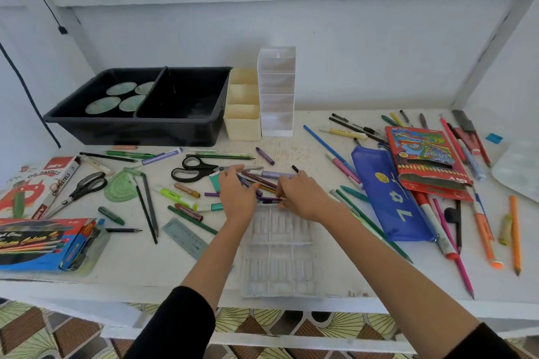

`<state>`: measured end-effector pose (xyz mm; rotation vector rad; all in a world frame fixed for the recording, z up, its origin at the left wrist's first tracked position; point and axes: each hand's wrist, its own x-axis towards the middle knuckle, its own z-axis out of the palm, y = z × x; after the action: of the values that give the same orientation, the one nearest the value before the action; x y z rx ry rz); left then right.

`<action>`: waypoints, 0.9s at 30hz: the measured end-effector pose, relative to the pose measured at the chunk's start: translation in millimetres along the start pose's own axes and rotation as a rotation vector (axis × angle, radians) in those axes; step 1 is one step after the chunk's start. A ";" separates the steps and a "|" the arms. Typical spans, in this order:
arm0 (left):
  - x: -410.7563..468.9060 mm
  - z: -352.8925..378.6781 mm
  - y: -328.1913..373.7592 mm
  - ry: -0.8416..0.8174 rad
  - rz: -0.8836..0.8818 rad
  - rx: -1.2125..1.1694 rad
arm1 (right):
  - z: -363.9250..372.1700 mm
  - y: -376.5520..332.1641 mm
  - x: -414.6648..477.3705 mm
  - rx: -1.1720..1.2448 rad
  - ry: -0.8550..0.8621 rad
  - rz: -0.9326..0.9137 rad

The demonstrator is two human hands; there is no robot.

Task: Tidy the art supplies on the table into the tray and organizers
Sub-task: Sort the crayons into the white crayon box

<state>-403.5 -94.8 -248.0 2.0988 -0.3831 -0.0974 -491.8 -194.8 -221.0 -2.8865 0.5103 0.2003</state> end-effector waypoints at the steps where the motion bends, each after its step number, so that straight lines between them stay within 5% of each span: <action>1: 0.2 -0.4 0.4 0.023 -0.015 -0.070 | -0.5 2.1 0.0 0.038 -0.016 0.001; 10: 1.5 -18.7 9.4 0.154 -0.058 -0.454 | -3.4 7.0 -3.4 0.115 0.014 -0.040; 18: -41.6 -22.4 7.3 -0.121 -0.269 -0.814 | -3.9 7.3 -2.2 0.109 -0.065 -0.013; 27: -57.4 -14.0 -3.5 -0.161 -0.255 -0.779 | -1.6 10.0 1.2 0.252 0.064 0.005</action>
<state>-454.0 -63.9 -248.2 1.3573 -0.1305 -0.4869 -494.0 -204.8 -221.4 -2.6524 0.5135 0.0409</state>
